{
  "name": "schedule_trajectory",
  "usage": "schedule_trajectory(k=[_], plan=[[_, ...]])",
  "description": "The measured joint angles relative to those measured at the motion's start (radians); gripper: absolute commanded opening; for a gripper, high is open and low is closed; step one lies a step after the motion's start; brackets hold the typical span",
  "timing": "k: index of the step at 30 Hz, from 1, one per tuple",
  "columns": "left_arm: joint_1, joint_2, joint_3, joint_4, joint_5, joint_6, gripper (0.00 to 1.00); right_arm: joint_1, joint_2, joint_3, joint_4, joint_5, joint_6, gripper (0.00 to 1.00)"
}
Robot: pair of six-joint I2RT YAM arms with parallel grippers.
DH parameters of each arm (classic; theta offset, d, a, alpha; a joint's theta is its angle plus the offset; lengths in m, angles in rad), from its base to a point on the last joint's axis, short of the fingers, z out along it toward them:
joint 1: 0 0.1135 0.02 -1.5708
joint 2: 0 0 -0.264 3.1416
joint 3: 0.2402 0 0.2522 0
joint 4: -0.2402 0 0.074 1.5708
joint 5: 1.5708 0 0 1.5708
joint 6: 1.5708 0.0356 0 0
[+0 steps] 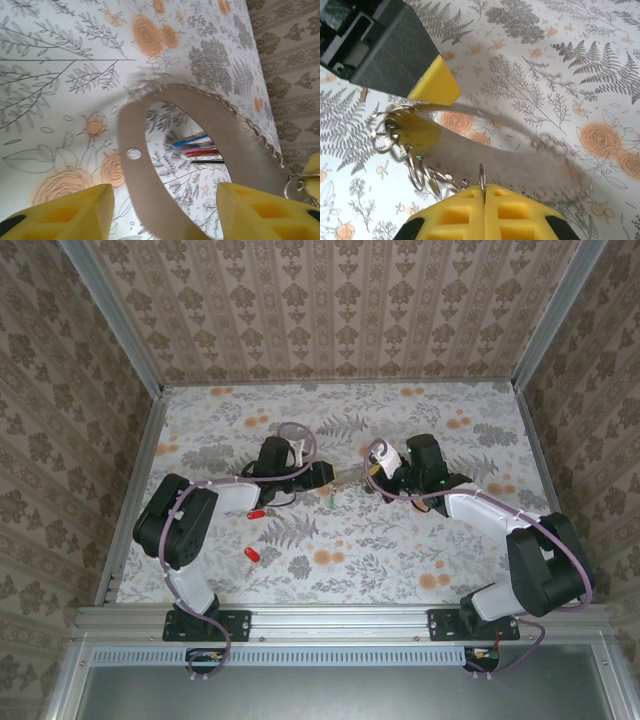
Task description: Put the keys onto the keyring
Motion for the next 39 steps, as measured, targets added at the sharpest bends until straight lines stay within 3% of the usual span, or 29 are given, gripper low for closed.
schedule_trajectory(k=[5,12,15,18,27,31,39], plan=[[0.0,-0.029,-0.021,-0.004,-0.019,0.029,0.63,-0.002,0.0,0.003,-0.035,0.0,-0.069,0.0],[0.0,-0.143,-0.034,-0.011,-0.047,0.13,0.55,-0.02,0.0,0.032,-0.066,-0.122,-0.279,0.0],[0.001,-0.207,-0.032,-0.015,-0.052,0.197,0.53,-0.009,0.0,0.034,-0.048,-0.09,-0.351,0.0],[0.002,-0.222,-0.005,-0.053,-0.04,0.255,0.53,-0.008,0.013,0.065,-0.048,-0.077,-0.271,0.0],[-0.001,-0.07,0.079,-0.126,0.048,0.296,0.4,-0.034,0.168,0.144,-0.1,-0.33,0.124,0.0],[-0.002,-0.018,0.081,-0.151,0.065,0.296,0.33,-0.031,0.208,0.098,-0.123,-0.335,0.225,0.0],[-0.027,0.026,0.085,-0.181,0.097,0.296,0.29,-0.031,0.216,0.01,-0.068,-0.353,0.34,0.0]])
